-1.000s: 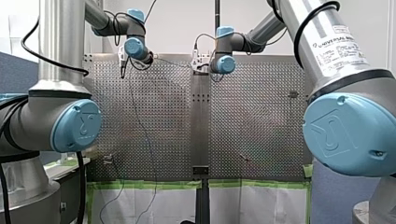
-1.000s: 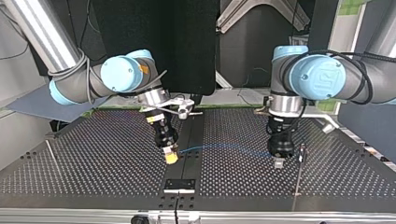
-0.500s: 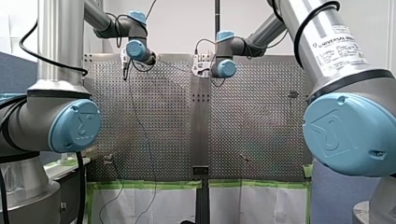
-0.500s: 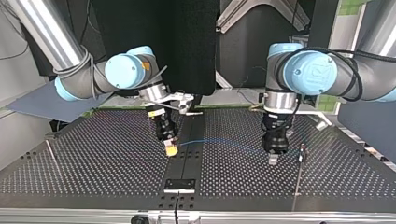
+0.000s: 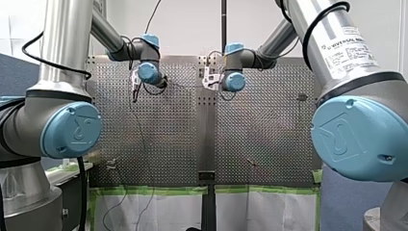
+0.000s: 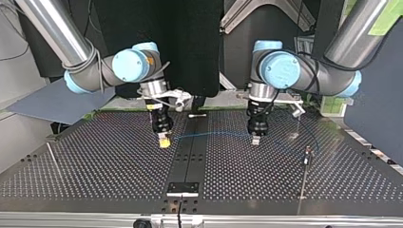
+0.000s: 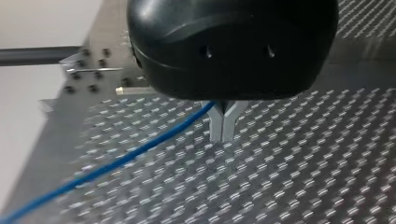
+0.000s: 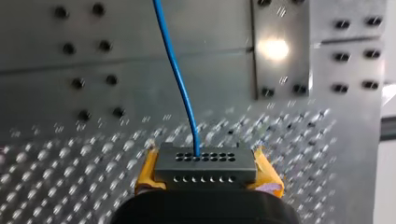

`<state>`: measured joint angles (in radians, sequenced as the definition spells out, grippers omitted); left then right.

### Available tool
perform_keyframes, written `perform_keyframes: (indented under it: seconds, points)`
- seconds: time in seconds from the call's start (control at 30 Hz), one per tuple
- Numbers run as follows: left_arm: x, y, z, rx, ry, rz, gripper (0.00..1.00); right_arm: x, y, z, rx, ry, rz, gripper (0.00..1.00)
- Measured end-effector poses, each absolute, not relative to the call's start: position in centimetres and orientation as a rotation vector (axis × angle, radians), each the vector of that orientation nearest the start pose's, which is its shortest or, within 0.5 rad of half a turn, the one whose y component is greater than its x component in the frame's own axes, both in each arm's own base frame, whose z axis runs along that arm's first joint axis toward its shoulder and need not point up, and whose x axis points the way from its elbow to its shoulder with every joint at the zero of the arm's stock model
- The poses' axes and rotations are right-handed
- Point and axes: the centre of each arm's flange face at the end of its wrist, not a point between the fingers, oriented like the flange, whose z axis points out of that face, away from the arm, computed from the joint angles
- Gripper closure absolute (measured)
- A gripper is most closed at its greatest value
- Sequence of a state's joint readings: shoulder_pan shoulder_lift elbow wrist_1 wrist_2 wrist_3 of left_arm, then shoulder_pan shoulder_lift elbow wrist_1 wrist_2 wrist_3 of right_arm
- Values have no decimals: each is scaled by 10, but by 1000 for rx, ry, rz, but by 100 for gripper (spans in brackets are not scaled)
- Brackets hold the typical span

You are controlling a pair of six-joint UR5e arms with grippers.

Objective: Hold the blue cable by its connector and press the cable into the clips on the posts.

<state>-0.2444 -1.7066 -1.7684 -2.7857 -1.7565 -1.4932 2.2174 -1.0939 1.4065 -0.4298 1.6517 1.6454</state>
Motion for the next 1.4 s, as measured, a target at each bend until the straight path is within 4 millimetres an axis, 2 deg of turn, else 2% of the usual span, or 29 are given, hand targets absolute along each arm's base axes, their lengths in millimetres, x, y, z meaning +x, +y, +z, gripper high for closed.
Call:
perform_keyframes:
  seconds: [0.17, 0.43, 0.6, 1.0, 1.1, 1.4]
  points:
    - [480, -256, 328, 102, 1572, 9, 100, 506, -463, 305, 1482, -920, 1713, 100]
    - [470, -289, 282, 120, 1598, -8, 100, 506, -455, 235, 1537, -948, 1645, 100]
    - [463, -313, 257, 150, 1603, -35, 100, 495, -454, 186, 1561, -1000, 1601, 100]
    - [443, -367, 208, 214, 1598, -104, 100, 470, -441, 92, 1624, -1067, 1500, 100]
    - [437, -378, 197, 231, 1595, -118, 100, 460, -438, 74, 1631, -1081, 1481, 100]
    - [426, -404, 159, 263, 1591, -152, 100, 432, -427, 44, 1639, -1107, 1438, 100]
